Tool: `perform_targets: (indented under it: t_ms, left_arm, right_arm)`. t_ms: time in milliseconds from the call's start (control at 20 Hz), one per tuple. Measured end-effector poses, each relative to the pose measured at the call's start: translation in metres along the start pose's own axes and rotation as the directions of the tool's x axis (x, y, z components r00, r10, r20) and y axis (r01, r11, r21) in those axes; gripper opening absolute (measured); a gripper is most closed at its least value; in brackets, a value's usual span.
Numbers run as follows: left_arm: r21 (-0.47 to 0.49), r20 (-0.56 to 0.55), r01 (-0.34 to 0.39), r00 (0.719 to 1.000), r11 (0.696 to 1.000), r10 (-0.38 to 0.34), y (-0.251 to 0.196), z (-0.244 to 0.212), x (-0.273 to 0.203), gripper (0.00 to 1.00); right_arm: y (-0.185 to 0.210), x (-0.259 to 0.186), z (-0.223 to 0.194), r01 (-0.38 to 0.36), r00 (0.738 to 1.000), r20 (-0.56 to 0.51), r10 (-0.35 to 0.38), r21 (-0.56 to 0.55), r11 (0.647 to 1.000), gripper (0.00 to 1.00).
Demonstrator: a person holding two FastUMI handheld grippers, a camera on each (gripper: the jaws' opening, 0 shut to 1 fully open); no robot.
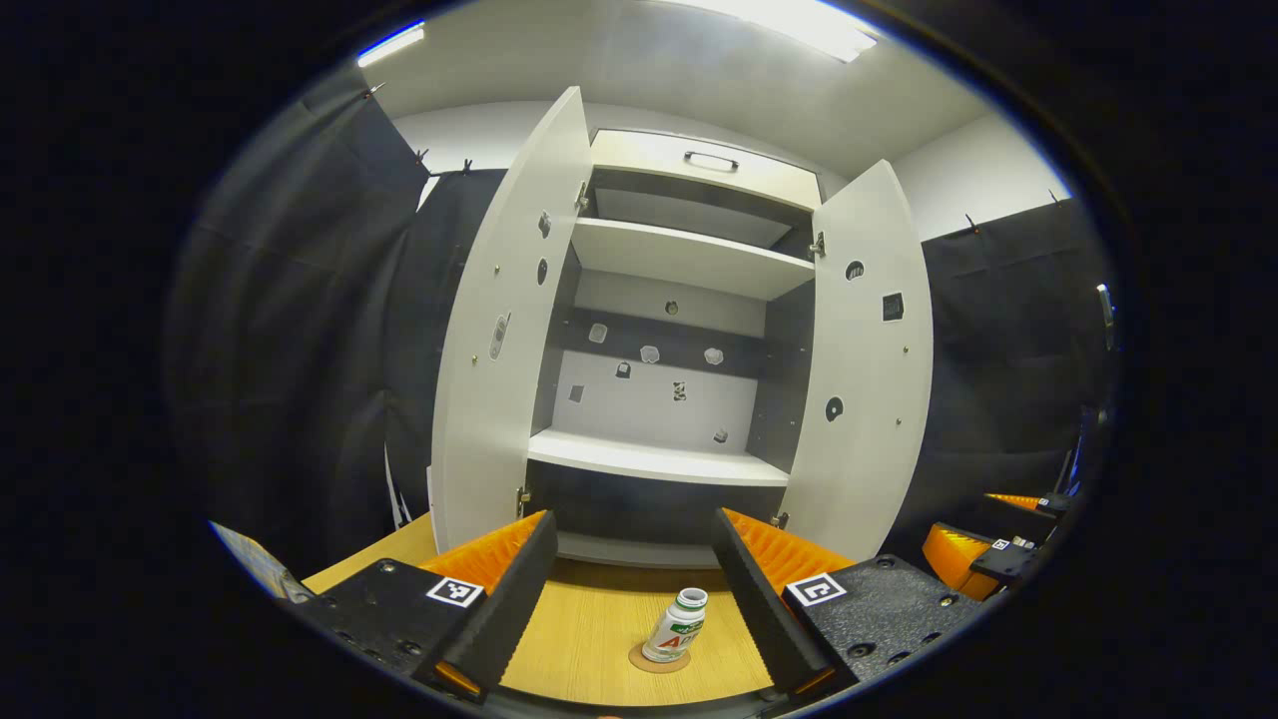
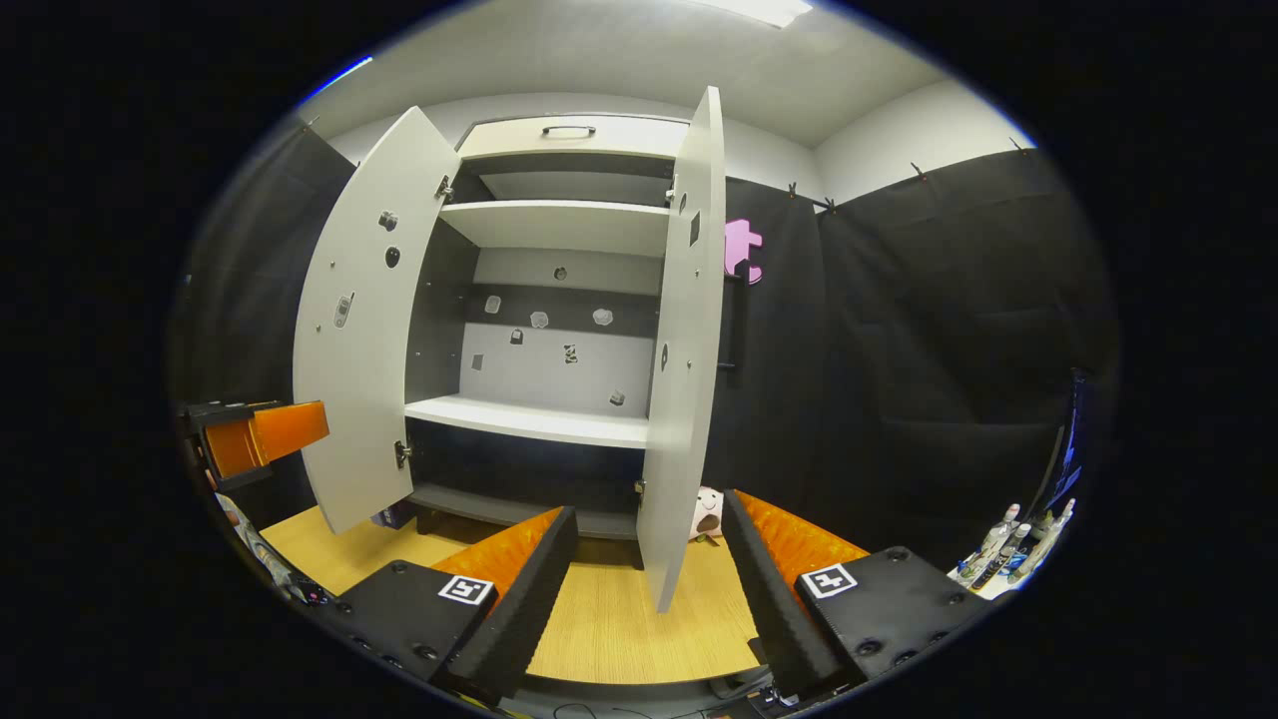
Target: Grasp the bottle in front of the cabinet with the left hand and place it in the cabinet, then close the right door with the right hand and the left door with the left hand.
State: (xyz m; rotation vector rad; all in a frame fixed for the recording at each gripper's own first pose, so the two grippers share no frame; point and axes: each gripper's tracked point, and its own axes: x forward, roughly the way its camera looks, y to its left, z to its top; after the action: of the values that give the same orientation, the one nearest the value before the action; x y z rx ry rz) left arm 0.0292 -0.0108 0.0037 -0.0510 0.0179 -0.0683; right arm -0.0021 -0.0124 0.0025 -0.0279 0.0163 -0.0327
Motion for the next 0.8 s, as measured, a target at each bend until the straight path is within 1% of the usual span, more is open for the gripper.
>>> perform_targets:
  t_ms: [50,550,600,650,800]
  left_arm:
    - [-0.002,-0.002,0.001,1.0,1.0,-0.001,-0.001,0.0,0.001,0.95]
    - [0.015,0.006,-0.027,1.0,1.0,0.027,0.002,0.004,-0.015,0.95]
    - [0.018,0.006,-0.031,1.0,0.999,0.031,0.002,0.004,-0.016,0.92]
    - [0.023,0.007,-0.037,0.999,0.999,0.037,0.003,0.005,-0.017,0.95]
    - [0.029,0.022,-0.05,0.999,0.998,0.049,0.007,0.01,-0.022,0.95]
  right_arm:
    - [-0.002,-0.001,0.0,0.002,1.0,-0.001,-0.002,0.004,1.0,0.96]
    - [-0.001,-0.006,0.001,-0.02,1.0,-0.009,0.02,0.034,0.999,0.96]
    - [-0.003,-0.006,0.001,-0.02,1.0,-0.009,0.02,0.038,0.999,0.96]
    - [-0.004,-0.007,0.002,-0.02,1.0,-0.009,0.021,0.042,0.999,0.96]
    - [-0.005,-0.006,0.007,-0.02,1.0,-0.001,0.021,0.045,0.999,0.96]
